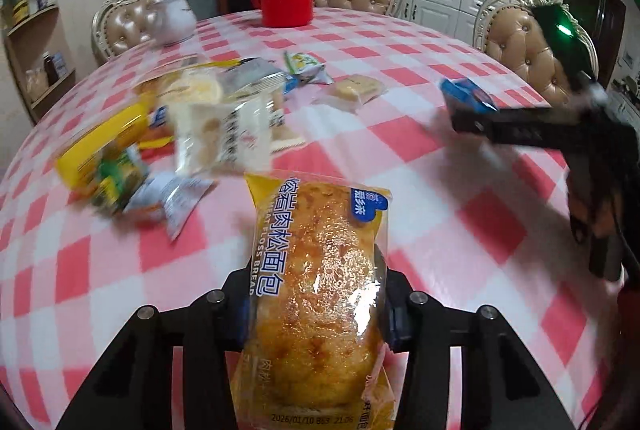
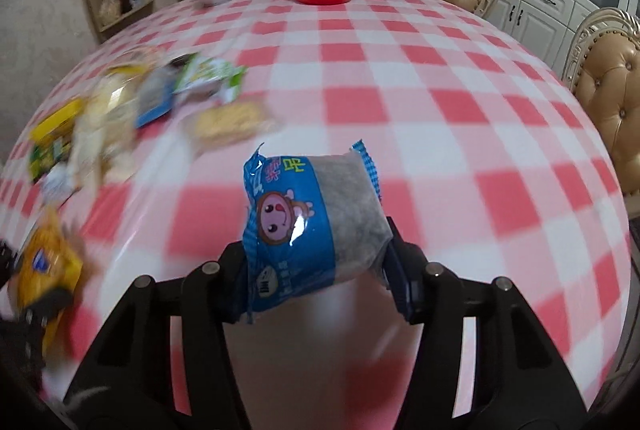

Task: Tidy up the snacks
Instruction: 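Carry both snacks to the white box and open both tools to drop them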

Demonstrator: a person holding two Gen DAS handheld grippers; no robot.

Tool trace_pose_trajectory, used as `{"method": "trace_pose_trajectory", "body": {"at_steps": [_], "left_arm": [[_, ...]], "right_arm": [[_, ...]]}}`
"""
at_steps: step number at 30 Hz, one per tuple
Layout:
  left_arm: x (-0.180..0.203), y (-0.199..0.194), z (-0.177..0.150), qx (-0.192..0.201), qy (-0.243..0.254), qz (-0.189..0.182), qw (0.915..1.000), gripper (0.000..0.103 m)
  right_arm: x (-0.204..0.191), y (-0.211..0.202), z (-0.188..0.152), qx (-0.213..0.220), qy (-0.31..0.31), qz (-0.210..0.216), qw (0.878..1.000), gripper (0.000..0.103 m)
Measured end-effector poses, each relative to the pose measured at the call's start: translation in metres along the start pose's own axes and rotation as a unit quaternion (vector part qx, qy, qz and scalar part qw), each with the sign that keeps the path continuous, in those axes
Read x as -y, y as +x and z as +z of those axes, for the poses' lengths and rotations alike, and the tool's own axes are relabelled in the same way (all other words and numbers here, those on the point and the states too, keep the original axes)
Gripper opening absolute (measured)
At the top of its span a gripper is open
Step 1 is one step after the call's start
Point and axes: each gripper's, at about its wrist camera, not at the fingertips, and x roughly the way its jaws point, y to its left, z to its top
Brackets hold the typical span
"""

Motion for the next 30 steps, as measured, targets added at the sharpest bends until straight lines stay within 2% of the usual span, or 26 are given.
{"method": "trace_pose_trajectory", "body": {"at_steps": [7,13,22,30], "left_arm": [[-0.022,-0.038,-0.034,0.002,-0.024,0.034,0.9991,0.048],[-0.055,-0.079,-0.07,0.006,-0.063,0.062,0.9961,0.048],[-0.097,-0.139,-0.119,0.026,-0.099,0.105,0.9891,0.048],[-0.132,-0.179,-0.176,0.026,-0.129,0.152,0.9796,0.048]], "right_arm": [[-0.073,-0.04,-0.044,0.011,-0.062,0.022,0.998,0.059],[-0.143,-0.06,-0.076,0.011,-0.116,0.039,0.992,0.059],[-0.223,-0.085,-0.103,0.022,-0.162,0.084,0.983,0.059],[-0.287,-0.105,-0.124,0.03,-0.211,0.11,0.971,0.059]]}}
